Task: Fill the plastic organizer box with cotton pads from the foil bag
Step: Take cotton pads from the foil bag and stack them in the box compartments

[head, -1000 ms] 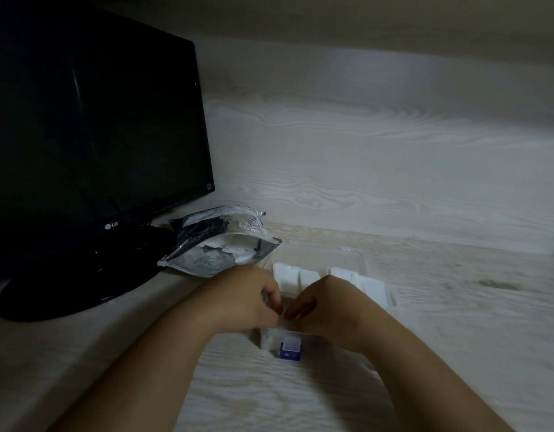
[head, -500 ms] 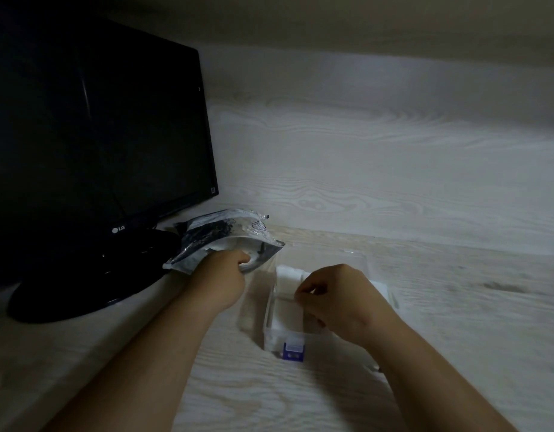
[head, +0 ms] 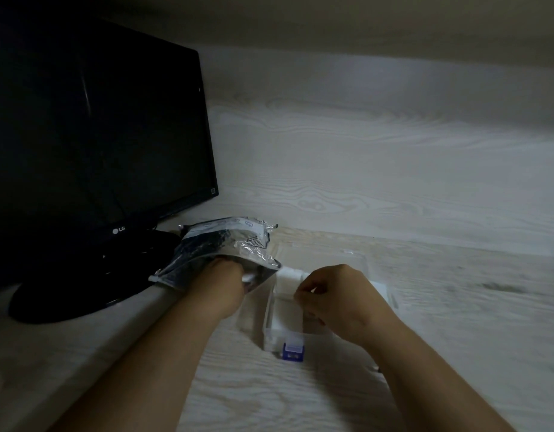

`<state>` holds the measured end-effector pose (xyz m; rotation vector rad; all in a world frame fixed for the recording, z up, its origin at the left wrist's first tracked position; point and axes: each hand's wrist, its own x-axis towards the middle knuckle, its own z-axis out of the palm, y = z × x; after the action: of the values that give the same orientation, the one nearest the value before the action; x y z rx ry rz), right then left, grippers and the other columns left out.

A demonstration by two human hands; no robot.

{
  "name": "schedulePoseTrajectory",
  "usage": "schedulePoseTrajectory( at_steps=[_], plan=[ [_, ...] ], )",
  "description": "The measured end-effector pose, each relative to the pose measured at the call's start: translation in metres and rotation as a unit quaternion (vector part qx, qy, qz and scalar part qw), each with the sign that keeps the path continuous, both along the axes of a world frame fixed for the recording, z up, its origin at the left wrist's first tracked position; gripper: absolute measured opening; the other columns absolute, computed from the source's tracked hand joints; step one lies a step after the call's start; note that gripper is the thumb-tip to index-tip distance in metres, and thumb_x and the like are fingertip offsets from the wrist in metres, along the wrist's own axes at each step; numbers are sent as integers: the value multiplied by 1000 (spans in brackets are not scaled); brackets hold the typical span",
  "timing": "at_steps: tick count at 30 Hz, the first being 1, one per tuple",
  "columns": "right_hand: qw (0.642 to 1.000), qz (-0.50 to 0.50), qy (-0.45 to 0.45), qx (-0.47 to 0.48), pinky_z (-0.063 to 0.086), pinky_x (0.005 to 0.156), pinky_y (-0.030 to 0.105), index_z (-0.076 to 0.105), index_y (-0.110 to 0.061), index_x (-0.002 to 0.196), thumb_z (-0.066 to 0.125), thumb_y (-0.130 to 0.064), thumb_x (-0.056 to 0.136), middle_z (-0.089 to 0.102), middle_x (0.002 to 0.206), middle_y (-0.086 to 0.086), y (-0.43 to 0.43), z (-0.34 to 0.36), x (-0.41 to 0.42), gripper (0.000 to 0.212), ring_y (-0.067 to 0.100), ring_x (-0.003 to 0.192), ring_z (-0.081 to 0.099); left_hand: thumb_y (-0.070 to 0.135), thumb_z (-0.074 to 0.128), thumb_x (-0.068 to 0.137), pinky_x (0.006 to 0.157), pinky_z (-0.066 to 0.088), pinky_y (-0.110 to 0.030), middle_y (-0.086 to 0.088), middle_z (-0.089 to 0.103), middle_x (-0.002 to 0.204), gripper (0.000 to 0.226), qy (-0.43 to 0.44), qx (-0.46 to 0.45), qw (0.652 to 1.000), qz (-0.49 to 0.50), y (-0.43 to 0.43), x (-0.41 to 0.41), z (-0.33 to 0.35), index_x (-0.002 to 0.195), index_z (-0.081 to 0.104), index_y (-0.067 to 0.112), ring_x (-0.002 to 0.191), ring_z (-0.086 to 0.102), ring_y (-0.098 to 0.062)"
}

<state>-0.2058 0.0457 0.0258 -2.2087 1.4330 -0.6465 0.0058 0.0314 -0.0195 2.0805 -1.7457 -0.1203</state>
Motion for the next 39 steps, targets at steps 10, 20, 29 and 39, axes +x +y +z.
schedulePoseTrajectory(
  at_steps=[10,20,29,39],
  plan=[
    [1000,-2,2,-1,57,70,29,75,-27,87,63,-31,86,69,78,-10,0,0,-1,12,8,71,65,34,68,86,87,48,-32,-9,68,111,28,-38,0,998,50,-1,-3,2,105,68,14,104,63,-28],
    [1000,-2,-5,-1,56,69,29,75,-27,85,64,-32,86,70,79,-8,-2,-1,-2,12,9,72,65,38,68,83,95,48,-34,-7,66,120,37,-54,51,997,37,0,-6,9,115,68,19,112,61,-28],
    [1000,2,-8,7,55,69,30,74,-27,86,64,-35,86,69,78,-8,-2,-1,-2,12,10,71,65,17,46,96,93,49,-39,-9,64,123,30,-130,32,990,38,4,-21,13,121,64,17,113,61,-28],
    [1000,5,-7,6,54,65,27,74,-28,85,65,-36,85,69,75,-7,-4,-4,-2,13,9,68,65,30,61,91,88,47,-31,-7,65,120,26,-121,33,992,15,8,-15,17,115,64,20,111,61,-27]
  ],
)
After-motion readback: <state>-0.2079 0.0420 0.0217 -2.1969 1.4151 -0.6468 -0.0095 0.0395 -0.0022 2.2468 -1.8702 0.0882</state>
